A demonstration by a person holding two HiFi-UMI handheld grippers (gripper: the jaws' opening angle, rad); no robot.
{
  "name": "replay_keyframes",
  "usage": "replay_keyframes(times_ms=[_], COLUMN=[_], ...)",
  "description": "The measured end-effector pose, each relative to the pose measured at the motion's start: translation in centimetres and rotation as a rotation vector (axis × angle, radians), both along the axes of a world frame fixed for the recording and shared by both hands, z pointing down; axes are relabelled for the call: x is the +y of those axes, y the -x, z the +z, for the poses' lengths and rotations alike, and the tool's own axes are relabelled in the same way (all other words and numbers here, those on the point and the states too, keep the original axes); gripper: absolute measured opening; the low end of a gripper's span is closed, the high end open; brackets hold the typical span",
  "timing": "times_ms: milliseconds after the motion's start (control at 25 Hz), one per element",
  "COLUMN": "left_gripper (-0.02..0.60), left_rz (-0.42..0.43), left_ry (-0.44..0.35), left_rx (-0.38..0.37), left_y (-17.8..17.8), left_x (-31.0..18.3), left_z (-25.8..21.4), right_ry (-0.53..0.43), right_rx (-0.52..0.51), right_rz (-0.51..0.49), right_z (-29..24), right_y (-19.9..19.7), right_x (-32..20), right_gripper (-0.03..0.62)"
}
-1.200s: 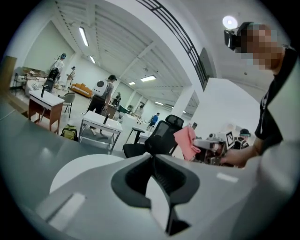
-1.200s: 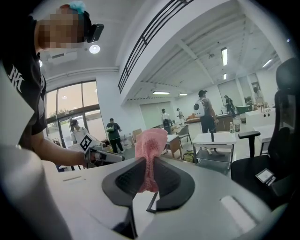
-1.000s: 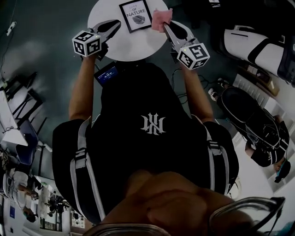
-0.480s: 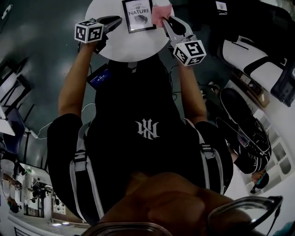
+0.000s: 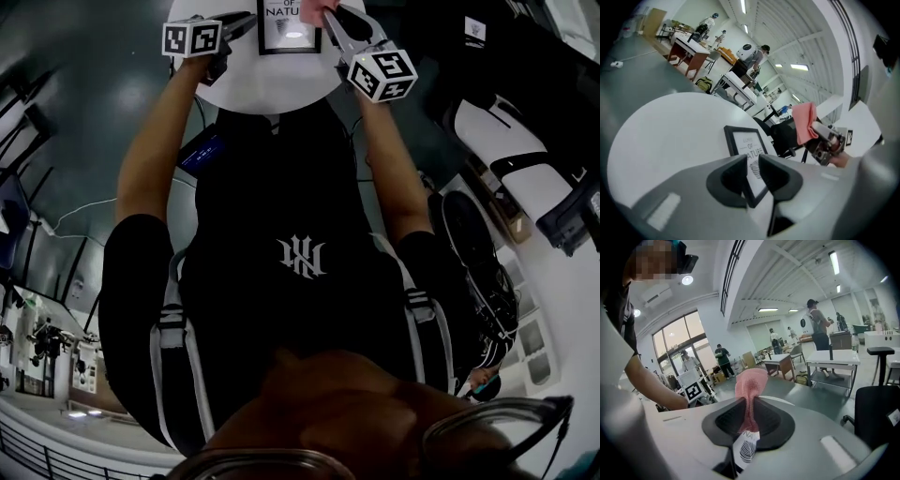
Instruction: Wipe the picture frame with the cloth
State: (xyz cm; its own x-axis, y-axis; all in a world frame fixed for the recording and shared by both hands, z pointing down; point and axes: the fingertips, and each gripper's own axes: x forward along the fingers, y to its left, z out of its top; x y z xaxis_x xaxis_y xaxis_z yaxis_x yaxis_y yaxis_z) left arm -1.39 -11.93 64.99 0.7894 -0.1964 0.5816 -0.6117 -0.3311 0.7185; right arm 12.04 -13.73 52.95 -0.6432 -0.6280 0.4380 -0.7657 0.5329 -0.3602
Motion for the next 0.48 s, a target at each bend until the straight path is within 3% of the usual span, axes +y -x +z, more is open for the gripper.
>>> replay_keyframes(times_ms=[160, 480], left_gripper=[0.081, 0.092], left_rz=[-0.031, -0.026], left_ry=[0.033, 0.079], left_rx=[-0.051, -0.08], left_y=[0.7, 0.7], left_x=[0.1, 0.6], left_z=[2.0, 3.9], right_ry=[0.023, 0.092], right_rx=[0.007, 0.032], right_rz=[-0.042, -0.075], right_z=[1.7, 5.4], right_y=[1.3, 3.2], right_x=[-1.2, -2.2], right_gripper=[0.052, 0.052])
